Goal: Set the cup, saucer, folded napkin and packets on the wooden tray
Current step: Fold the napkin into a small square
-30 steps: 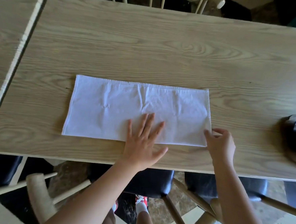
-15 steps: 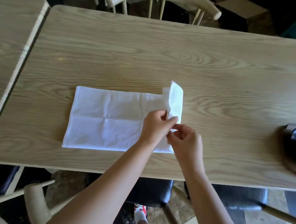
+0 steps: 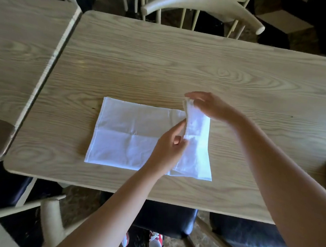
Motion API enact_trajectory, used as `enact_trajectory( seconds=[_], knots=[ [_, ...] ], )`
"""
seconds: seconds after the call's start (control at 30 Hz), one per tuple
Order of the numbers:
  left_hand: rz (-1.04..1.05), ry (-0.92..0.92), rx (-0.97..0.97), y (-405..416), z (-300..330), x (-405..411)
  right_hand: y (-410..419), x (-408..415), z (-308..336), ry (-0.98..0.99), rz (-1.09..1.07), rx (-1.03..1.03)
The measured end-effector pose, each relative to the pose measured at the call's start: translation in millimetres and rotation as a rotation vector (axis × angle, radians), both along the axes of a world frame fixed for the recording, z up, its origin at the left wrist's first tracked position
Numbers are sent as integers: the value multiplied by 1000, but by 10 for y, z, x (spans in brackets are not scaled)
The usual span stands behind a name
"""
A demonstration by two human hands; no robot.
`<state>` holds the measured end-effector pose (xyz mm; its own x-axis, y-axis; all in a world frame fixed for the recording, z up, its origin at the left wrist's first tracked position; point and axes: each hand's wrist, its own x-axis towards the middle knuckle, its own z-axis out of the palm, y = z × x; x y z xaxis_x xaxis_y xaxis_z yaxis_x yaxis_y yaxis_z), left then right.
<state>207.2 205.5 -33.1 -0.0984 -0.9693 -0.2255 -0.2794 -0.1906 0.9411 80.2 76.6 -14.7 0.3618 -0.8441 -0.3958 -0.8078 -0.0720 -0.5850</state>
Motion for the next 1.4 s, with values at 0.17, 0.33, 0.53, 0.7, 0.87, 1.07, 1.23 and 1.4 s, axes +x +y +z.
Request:
enact_trajectory(
  seconds=[0.17, 0.33, 0.53, 0.7, 0.87, 1.07, 1.23, 1.4],
  knots=[
    [10, -4, 0, 10, 3, 154, -80, 64, 115, -166, -5, 64],
    [125, 40, 177, 162, 47, 277, -23, 34, 41, -383, -106, 73],
    [298, -2, 207, 552, -65, 467, 57, 206, -181, -310, -151, -82],
    [421, -314, -62, 519, 54, 951, -40, 702, 35, -418, -132, -140],
    [457, -663, -74, 520, -183, 1464, -73, 1375, -126, -317, -10, -184],
    [497, -727, 93, 585, -355, 1740, -110, 1861, -462, -121, 185, -172],
    [511, -636, 43, 612, -402, 1822, -135, 1976, -503, -105, 165, -137],
    [531, -590, -30, 614, -343, 1831, -128, 2065, -446, -165, 289, -105]
  ],
)
